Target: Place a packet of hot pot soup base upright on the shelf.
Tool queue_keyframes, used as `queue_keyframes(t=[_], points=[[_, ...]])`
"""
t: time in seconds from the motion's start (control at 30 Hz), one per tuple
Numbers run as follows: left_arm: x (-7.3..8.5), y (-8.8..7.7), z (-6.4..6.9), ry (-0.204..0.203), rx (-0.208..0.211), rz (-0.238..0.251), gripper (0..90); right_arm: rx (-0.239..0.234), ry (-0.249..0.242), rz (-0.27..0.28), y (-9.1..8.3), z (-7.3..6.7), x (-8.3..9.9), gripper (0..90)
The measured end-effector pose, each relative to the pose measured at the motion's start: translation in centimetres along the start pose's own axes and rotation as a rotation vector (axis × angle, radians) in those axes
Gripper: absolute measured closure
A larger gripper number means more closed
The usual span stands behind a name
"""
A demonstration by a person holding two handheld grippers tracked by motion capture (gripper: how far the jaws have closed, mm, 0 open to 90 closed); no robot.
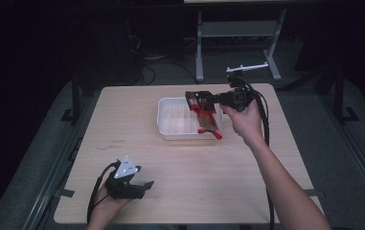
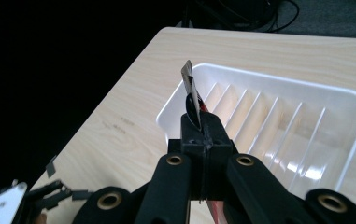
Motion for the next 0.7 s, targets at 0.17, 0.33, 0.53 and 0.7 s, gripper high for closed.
queue_keyframes(t=[0.17,0.33,0.53,0.7], points=[[-0.1,-0.1,0.0,0.002,-0.004,0.005,28.4,0.019,0.009,0.029,1.2,0.3,-1.0,89.3],[0.0,-0.2,-0.2,-0.001,-0.004,0.004,28.4,0.047,0.016,0.054,2.5,0.7,-1.9,89.3],[0.0,-0.3,-0.4,0.002,-0.005,0.002,28.3,0.085,0.010,0.067,3.8,1.0,-2.6,89.3],[0.0,-0.4,-0.4,0.004,-0.004,0.008,29.0,0.143,-0.015,0.071,5.3,1.1,-3.0,89.3]])
Point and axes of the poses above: each handheld gripper's, and its own axes: y roughly forward along the jaws, x roughly out of its underside, z roughly to its right, the point moved 10 cm from there along y, roughly forward along the jaws, and after that the axes turned 13 degrees about z, right-handed, at the moved point
